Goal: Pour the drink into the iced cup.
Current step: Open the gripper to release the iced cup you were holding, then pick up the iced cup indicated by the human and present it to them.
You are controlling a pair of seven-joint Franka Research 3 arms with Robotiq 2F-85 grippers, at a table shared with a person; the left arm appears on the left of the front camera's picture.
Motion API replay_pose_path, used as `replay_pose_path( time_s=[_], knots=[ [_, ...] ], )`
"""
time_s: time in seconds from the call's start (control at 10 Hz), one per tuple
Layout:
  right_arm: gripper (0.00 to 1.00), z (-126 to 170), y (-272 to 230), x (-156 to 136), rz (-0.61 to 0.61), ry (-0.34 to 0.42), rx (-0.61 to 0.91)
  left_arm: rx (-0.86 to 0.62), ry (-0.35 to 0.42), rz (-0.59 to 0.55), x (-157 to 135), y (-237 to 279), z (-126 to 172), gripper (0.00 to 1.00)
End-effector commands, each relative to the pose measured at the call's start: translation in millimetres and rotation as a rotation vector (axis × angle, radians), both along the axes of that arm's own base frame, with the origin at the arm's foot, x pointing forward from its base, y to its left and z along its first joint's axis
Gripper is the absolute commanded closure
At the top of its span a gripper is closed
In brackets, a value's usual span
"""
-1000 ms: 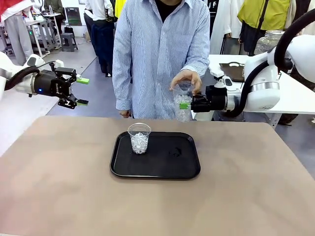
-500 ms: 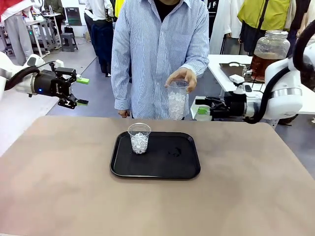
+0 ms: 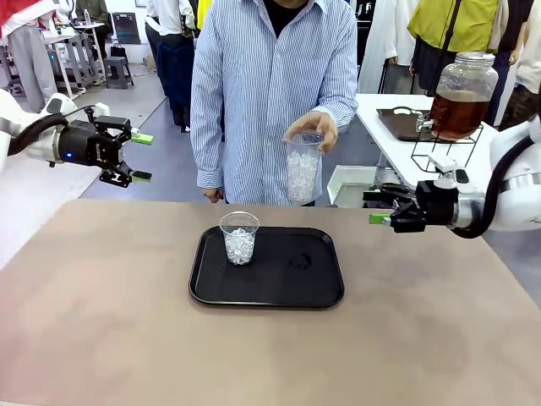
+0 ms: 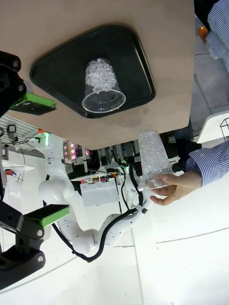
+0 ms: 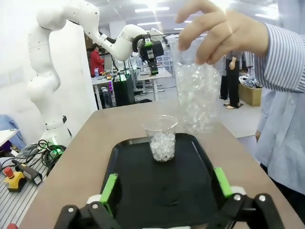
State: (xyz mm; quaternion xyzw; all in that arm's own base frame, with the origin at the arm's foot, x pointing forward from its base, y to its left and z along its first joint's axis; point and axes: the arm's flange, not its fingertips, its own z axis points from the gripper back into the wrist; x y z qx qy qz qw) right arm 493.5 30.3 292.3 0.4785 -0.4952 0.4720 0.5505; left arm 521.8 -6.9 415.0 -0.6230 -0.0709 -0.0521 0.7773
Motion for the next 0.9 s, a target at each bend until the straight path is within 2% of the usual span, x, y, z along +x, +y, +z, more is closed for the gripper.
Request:
replay_pose_path(
  time_s=[0.0,0.1,0.2,0.8],
  knots=[
    [0.00,1.4,-7.1,-13.8,-0.003,-0.015,0.017,0.003,-0.003,0.005,-2.9,-0.9,1.6,0.00],
    [0.00,0.7,-7.1,-15.5,-0.010,-0.024,0.008,0.003,-0.003,0.005,-2.9,-0.9,1.6,0.00],
    [0.00,-2.7,-6.6,-5.7,-0.011,0.007,0.009,0.003,-0.003,0.005,-2.9,-0.9,1.6,0.00],
    [0.00,-2.7,-6.6,-5.7,-0.011,0.007,0.009,0.003,-0.003,0.005,-2.9,-0.9,1.6,0.00]
  ],
)
